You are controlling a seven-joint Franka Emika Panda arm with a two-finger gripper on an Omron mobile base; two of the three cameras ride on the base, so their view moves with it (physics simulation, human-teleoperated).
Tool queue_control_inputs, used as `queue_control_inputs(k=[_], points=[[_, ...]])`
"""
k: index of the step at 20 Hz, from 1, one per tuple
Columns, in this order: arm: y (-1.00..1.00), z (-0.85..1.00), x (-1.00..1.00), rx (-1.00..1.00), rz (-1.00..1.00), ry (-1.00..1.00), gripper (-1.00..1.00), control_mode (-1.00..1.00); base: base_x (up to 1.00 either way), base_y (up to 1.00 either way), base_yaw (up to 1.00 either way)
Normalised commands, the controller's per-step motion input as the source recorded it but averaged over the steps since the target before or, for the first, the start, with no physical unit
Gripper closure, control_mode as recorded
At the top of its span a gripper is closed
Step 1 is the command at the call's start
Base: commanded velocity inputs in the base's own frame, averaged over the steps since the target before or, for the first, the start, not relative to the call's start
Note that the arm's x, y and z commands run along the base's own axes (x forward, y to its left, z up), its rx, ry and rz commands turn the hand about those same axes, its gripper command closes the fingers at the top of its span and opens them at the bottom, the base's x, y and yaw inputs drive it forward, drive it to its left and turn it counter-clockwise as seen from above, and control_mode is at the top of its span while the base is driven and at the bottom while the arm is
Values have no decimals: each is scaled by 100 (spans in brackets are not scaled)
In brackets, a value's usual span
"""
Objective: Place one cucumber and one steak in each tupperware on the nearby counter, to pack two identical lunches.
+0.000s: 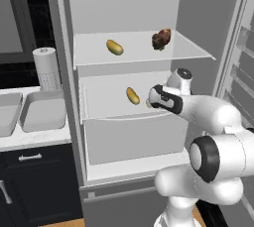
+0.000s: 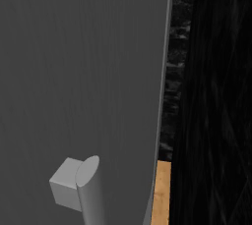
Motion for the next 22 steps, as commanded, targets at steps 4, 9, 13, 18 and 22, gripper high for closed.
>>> queue_control_inputs(k=[4,9,13,18,22], points=[[0,89,-100,0,1,-25,100,-100,0,0,0],[0,100,-100,0,-1,-18,100,-100,0,0,0],[0,100,-100,0,0,-4,100,-100,0,0,0],[1,100,-100,-2,1,11,100,-100,0,0,0],[42,86,-100,-14,17,35,100,-100,0,0,0]])
